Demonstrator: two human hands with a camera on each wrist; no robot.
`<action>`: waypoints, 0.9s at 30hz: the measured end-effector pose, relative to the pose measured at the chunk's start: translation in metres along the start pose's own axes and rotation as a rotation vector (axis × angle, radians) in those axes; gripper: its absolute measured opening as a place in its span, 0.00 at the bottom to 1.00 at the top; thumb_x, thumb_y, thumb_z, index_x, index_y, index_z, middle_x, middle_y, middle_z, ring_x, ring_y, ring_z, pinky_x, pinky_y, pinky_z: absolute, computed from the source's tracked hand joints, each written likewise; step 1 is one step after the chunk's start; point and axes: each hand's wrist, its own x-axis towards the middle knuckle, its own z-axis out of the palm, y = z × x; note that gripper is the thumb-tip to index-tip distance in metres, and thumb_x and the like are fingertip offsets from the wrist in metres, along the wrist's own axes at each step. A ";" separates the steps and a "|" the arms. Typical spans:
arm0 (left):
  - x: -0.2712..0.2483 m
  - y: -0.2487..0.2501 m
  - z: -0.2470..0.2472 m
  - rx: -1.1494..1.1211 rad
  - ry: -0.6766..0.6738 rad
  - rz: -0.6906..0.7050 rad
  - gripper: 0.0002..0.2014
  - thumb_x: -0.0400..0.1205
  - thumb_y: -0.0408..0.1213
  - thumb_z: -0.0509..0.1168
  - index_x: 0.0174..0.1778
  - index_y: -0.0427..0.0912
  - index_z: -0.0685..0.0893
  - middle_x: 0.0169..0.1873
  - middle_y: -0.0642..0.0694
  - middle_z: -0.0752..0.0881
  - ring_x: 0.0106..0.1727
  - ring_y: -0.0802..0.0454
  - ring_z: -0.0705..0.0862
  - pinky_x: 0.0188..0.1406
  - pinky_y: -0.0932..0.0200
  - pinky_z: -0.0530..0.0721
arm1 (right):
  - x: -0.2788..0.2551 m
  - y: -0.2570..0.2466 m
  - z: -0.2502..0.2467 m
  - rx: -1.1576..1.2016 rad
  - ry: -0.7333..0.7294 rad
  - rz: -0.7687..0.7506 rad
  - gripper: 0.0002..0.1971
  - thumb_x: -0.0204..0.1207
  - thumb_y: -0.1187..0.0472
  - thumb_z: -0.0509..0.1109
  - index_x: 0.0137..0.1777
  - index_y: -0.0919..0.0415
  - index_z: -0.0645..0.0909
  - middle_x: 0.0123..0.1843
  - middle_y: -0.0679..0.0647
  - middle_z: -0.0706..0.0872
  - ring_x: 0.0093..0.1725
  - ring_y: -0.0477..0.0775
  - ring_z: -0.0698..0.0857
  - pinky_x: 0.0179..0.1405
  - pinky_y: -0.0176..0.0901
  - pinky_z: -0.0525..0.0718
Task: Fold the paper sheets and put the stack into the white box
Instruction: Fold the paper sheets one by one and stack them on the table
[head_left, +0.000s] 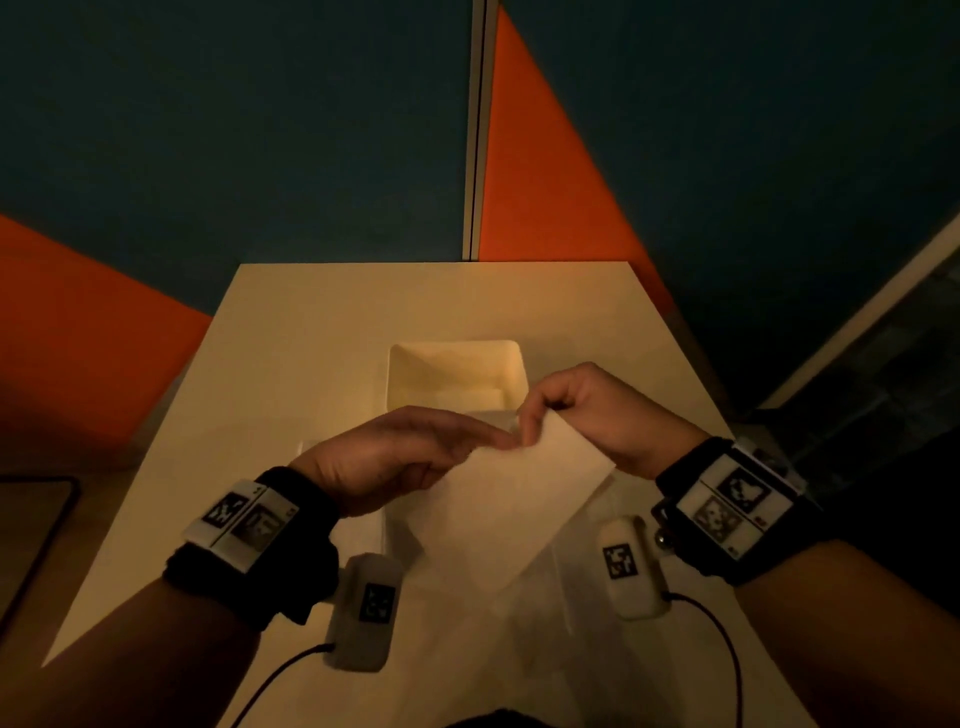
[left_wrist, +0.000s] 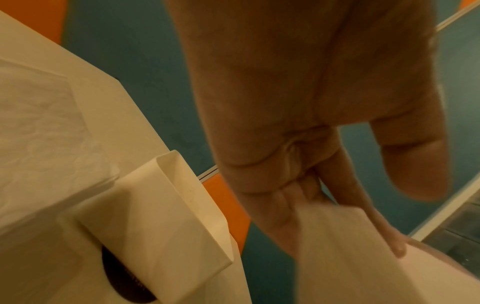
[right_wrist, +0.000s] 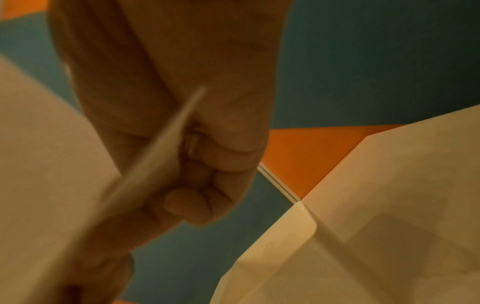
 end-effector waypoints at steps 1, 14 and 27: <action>0.001 0.000 0.002 0.007 0.006 -0.010 0.19 0.69 0.39 0.68 0.56 0.45 0.89 0.60 0.35 0.84 0.58 0.40 0.76 0.65 0.47 0.70 | 0.002 0.000 0.003 -0.023 -0.035 0.003 0.15 0.71 0.79 0.67 0.29 0.62 0.83 0.33 0.50 0.87 0.36 0.42 0.85 0.39 0.32 0.83; -0.044 -0.034 -0.031 -0.049 0.711 -0.029 0.12 0.78 0.26 0.65 0.52 0.44 0.86 0.51 0.48 0.86 0.51 0.46 0.86 0.43 0.55 0.90 | 0.011 0.110 -0.036 -0.571 0.035 0.438 0.24 0.64 0.69 0.79 0.59 0.55 0.78 0.52 0.52 0.80 0.54 0.54 0.82 0.53 0.45 0.84; -0.061 -0.083 -0.044 0.520 0.908 -0.259 0.18 0.74 0.33 0.72 0.58 0.55 0.83 0.56 0.46 0.79 0.53 0.43 0.82 0.60 0.47 0.80 | 0.003 0.147 -0.013 -1.114 -0.156 0.520 0.29 0.59 0.53 0.82 0.54 0.46 0.68 0.62 0.47 0.79 0.61 0.54 0.77 0.55 0.49 0.71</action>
